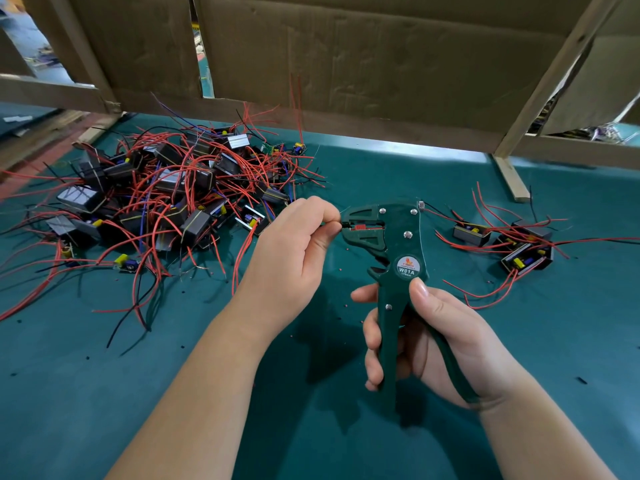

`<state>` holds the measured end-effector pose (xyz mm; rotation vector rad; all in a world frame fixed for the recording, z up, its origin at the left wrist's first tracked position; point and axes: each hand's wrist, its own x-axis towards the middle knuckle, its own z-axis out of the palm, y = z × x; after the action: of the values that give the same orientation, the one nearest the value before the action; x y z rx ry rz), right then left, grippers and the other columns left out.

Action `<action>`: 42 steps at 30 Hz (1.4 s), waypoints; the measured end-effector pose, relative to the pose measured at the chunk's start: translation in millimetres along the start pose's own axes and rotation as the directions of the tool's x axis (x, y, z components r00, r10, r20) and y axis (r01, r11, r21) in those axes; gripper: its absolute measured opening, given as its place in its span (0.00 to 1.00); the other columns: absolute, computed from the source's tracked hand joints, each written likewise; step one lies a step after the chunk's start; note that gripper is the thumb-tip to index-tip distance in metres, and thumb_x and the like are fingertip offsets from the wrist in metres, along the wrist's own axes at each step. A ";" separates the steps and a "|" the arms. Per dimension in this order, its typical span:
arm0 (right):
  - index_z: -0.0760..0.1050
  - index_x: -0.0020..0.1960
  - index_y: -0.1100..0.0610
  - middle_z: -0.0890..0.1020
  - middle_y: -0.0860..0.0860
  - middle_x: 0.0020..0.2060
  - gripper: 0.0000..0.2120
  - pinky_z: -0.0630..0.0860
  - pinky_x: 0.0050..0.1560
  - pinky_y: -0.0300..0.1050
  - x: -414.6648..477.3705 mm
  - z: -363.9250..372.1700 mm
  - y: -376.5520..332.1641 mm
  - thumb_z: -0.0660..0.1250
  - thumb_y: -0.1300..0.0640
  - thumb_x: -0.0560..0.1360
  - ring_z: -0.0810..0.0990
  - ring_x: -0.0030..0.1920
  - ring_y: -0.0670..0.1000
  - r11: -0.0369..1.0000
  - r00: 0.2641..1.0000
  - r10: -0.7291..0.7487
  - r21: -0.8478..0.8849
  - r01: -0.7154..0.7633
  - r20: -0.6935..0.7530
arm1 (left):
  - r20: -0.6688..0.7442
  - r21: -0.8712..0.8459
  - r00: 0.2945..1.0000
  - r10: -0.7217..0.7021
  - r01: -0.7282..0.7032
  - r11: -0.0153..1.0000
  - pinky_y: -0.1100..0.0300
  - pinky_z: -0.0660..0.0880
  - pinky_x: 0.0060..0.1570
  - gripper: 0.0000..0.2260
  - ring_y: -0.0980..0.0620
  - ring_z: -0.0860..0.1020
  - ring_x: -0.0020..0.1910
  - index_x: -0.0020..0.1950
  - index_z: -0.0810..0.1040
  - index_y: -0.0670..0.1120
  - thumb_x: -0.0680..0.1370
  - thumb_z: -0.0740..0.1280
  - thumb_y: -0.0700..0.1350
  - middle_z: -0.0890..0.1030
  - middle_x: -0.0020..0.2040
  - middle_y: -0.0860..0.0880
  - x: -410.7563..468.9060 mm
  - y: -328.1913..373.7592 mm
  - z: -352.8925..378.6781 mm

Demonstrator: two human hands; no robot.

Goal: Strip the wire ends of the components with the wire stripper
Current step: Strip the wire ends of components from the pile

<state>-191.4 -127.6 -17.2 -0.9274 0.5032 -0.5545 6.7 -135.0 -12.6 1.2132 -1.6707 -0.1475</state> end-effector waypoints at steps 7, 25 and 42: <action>0.79 0.54 0.60 0.78 0.61 0.37 0.27 0.77 0.37 0.57 1.5 5.0 2.0 0.75 0.39 0.67 0.78 0.32 0.61 1.000 0.999 -0.020 0.004 0.020 -0.038 | 0.017 -0.012 0.999 -0.038 0.039 0.999 0.74 0.63 0.41 0.05 0.64 0.68 0.38 0.48 0.72 0.45 0.82 0.58 0.41 0.68 0.38 0.59 -2.1 -1.6 2.1; 0.77 0.55 0.62 0.79 0.62 0.54 0.21 0.79 0.42 0.59 10.7 2.6 4.0 0.67 0.48 0.69 0.80 0.38 0.62 0.951 0.931 -0.207 0.161 0.264 -0.301 | 0.032 -0.326 0.969 -0.247 0.244 0.913 0.60 0.70 0.35 0.07 0.52 0.73 0.31 0.49 0.67 0.55 0.79 0.57 0.42 0.73 0.36 0.55 -3.3 -2.4 9.1; 0.73 0.65 0.66 0.77 0.65 0.42 0.35 0.76 0.47 0.62 12.1 10.5 8.9 0.78 0.52 0.63 0.79 0.41 0.64 0.969 0.990 -0.137 0.204 0.139 -0.028 | 0.222 -0.938 0.676 -0.702 0.344 0.035 0.58 0.74 0.36 0.12 0.50 0.79 0.40 0.49 0.72 0.49 0.82 0.55 0.33 0.79 0.38 0.50 5.4 16.1 24.3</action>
<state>-173.8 -124.8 -21.4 -0.7646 0.3867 -0.7257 -22.1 -141.7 -10.9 0.7083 -0.4097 -1.2364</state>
